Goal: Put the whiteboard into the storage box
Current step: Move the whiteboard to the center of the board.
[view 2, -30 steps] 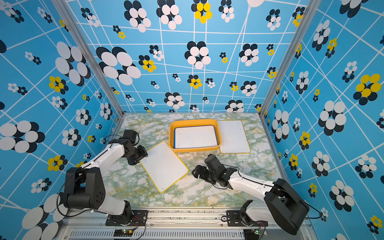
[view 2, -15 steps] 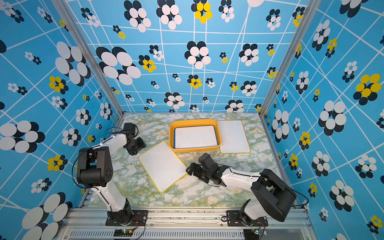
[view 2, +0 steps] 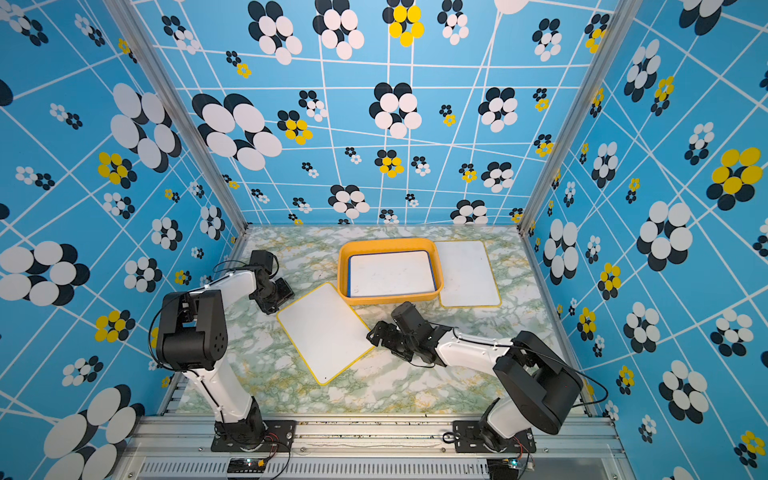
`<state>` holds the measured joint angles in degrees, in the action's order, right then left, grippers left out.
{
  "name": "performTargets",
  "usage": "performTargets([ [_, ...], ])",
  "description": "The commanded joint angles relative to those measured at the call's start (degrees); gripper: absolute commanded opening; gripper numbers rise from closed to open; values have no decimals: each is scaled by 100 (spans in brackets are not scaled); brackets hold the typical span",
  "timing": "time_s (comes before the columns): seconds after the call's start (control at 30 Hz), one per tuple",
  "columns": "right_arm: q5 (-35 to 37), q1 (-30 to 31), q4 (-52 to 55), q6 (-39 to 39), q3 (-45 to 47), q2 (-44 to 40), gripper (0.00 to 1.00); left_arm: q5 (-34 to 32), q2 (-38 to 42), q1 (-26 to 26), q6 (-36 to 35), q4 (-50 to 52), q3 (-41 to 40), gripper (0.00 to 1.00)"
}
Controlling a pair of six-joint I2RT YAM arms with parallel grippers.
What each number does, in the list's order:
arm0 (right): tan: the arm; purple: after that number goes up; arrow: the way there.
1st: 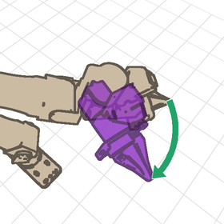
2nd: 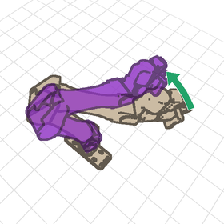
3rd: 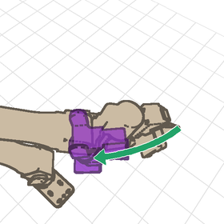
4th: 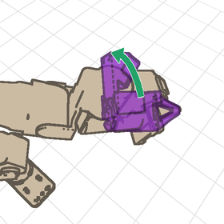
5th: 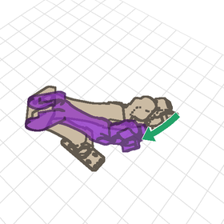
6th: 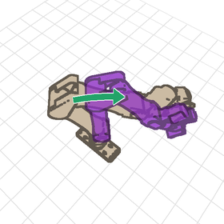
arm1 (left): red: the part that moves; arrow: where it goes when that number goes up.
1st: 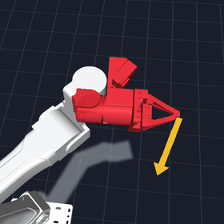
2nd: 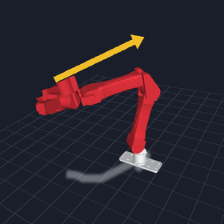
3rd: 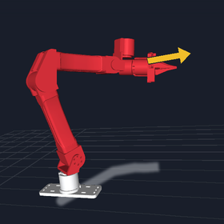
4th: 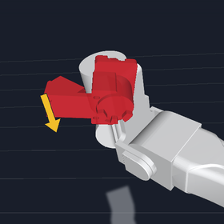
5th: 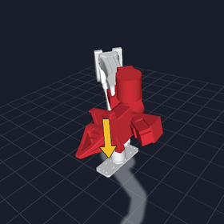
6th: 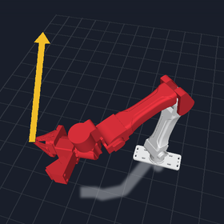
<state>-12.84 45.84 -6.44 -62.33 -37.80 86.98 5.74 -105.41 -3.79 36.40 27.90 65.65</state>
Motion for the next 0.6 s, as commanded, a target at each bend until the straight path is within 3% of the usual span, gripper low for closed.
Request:
performTargets([
  [0.0, -197, 39, 49, 115, -140, 121, 96, 185, -56, -58, 180, 73, -333, 61],
  [0.37, -656, 82, -441, -78, -71, 575, 96, 662, 683, 241, 717, 106, -1214, 61],
  [0.57, -508, 74, -266, -120, 54, 443, 95, 720, 1090, 452, 789, 368, -1553, 62],
])
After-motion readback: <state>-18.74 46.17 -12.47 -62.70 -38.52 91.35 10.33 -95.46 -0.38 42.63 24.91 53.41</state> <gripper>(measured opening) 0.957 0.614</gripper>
